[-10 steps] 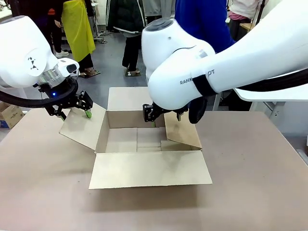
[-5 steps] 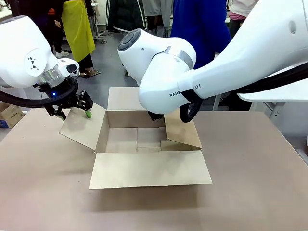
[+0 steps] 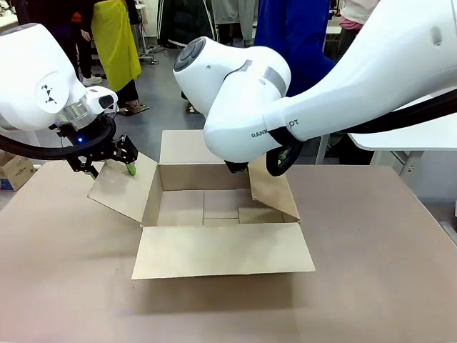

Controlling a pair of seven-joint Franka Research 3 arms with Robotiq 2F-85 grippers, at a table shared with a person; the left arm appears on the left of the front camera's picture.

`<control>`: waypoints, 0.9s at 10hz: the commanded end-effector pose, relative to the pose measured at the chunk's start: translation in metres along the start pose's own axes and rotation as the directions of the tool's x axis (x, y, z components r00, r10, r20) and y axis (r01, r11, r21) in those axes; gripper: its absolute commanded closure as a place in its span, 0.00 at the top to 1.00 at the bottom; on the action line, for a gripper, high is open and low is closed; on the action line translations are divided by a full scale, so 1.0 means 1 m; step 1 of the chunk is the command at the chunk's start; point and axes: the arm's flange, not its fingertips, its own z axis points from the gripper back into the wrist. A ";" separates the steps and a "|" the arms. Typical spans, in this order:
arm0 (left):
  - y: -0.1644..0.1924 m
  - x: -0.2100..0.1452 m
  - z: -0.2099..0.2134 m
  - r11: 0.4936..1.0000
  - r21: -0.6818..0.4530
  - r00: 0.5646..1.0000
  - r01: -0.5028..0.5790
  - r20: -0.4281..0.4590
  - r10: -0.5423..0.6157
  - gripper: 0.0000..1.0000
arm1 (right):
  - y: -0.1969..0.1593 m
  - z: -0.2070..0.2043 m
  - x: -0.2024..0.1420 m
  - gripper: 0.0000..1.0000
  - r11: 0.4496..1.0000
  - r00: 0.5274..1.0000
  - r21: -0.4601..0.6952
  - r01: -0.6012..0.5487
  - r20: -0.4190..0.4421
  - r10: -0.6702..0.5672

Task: Pack the gift set into the box.
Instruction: Place both hands on the side flaps of the Package Box and spread them outward.

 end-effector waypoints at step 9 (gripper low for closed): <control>0.000 0.000 0.001 1.000 0.015 1.000 -0.011 0.006 0.011 1.00 | -0.142 -0.032 -0.027 1.00 0.937 0.956 0.188 0.294 -0.042 -0.291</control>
